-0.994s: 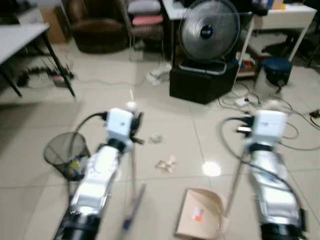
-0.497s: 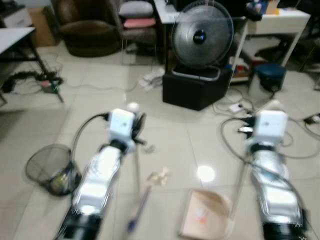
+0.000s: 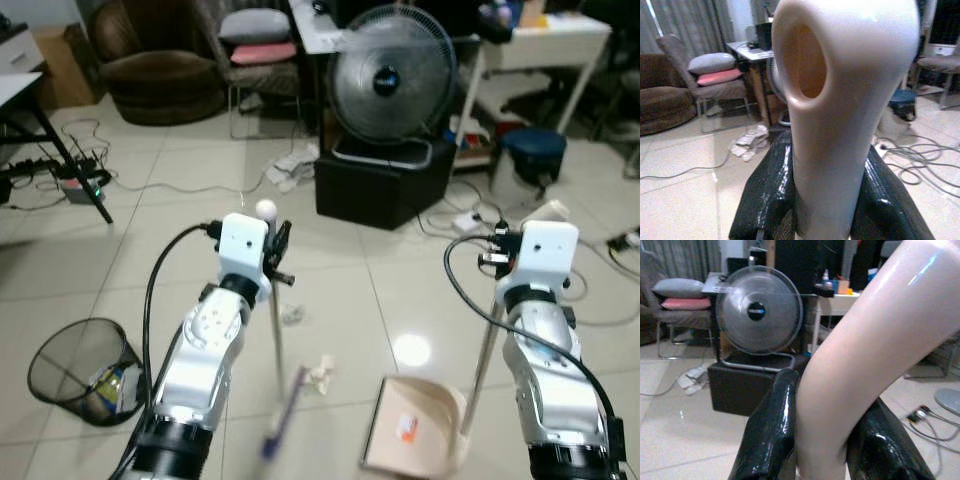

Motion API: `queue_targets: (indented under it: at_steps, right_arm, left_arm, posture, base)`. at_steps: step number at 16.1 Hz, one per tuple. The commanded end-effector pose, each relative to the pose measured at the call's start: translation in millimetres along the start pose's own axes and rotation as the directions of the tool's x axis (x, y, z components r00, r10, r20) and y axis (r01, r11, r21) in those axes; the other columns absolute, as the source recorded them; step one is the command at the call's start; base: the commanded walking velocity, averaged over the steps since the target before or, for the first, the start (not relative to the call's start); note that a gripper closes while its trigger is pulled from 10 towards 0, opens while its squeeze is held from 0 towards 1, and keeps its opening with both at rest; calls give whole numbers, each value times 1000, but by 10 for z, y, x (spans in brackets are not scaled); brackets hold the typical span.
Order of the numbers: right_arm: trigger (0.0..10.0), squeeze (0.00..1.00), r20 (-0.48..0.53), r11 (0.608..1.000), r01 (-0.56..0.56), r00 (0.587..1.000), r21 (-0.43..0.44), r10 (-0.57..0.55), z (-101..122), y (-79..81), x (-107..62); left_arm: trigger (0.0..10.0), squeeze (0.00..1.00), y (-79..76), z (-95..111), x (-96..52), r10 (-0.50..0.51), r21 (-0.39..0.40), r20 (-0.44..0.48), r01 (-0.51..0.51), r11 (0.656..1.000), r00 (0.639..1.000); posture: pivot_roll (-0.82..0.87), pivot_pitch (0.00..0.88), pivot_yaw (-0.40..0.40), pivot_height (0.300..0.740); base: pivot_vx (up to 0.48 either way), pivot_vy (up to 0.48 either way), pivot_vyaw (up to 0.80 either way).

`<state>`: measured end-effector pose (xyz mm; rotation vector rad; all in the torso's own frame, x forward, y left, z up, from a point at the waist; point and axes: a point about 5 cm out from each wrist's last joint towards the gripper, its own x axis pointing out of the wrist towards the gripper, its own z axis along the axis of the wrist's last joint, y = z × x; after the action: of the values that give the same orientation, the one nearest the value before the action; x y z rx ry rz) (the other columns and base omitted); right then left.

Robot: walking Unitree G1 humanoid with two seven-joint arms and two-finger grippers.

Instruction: Sweep floor

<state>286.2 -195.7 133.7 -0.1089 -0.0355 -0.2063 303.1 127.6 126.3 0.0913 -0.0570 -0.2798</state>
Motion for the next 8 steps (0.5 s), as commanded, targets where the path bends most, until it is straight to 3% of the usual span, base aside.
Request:
queue_targets:
  at_steps: [1,6,8]
  right_arm:
    - [10000,0,55,999,-30,998,29,29,114,98,30]
    - [10000,0,57,1000,-28,998,6,27,74,79,36]
    - [10000,0,62,998,-51,997,-42,54,68,104,33]
  left_arm:
    - [10000,0,92,65,23,30,36,22,-30,999,999]
    - [10000,0,103,64,28,33,33,21,-34,999,999]
    - [10000,0,114,60,28,36,35,21,-36,999,999]
  posture:
    - [-70,0,47,740]
    - [-67,0,52,740]
    - [-66,0,53,740]
  base:
    - [450,0,0]
    - [452,0,0]
    - [450,0,0]
